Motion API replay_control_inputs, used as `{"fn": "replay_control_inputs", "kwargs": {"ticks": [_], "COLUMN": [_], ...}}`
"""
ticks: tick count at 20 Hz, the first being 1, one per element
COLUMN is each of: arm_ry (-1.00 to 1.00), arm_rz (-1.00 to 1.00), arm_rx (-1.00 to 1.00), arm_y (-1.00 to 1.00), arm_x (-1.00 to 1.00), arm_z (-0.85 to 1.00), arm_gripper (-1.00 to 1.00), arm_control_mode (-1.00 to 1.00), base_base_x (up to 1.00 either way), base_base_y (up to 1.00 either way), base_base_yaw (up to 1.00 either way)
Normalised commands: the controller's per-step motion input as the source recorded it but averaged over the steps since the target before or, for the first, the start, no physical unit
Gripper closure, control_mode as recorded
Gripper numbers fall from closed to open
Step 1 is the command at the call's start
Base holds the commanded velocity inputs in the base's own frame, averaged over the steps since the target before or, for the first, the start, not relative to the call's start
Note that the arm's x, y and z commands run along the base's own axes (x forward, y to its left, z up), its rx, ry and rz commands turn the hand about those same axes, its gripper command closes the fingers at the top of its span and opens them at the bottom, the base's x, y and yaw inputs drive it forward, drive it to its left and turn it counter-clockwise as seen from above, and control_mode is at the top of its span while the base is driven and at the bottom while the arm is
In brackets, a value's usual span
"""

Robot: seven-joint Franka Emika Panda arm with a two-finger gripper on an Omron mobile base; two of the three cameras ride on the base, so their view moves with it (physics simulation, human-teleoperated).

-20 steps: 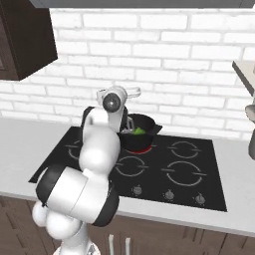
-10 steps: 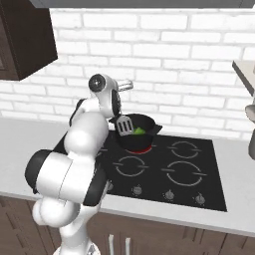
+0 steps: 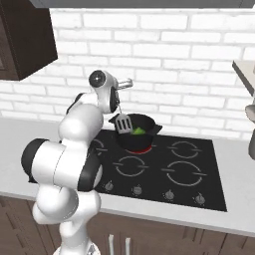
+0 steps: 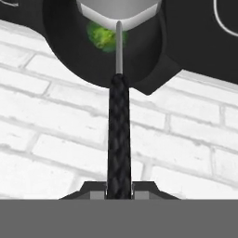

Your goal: Put the broccoli and garlic in the pot. Retrieve the spatula and lightly stir the vegetables in the pot.

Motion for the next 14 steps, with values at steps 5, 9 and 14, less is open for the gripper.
{"fn": "replay_control_inputs", "kwargs": {"ticks": [5,9,14], "arm_ry": [-0.08,-0.19,-0.06], "arm_rz": [0.0,0.0,0.0], "arm_rx": [0.05,0.02,0.0], "arm_y": [-0.08,-0.06,-0.07], "arm_x": [0.09,0.0,0.16], "arm_z": [0.02,0.0,0.0], "arm_gripper": [1.0,1.0,1.0], "arm_control_mode": [-1.0,-1.0,-1.0], "base_base_x": [0.0,0.0,0.0], "base_base_y": [0.0,0.0,0.0], "base_base_yaw": [0.0,0.0,0.0]}}
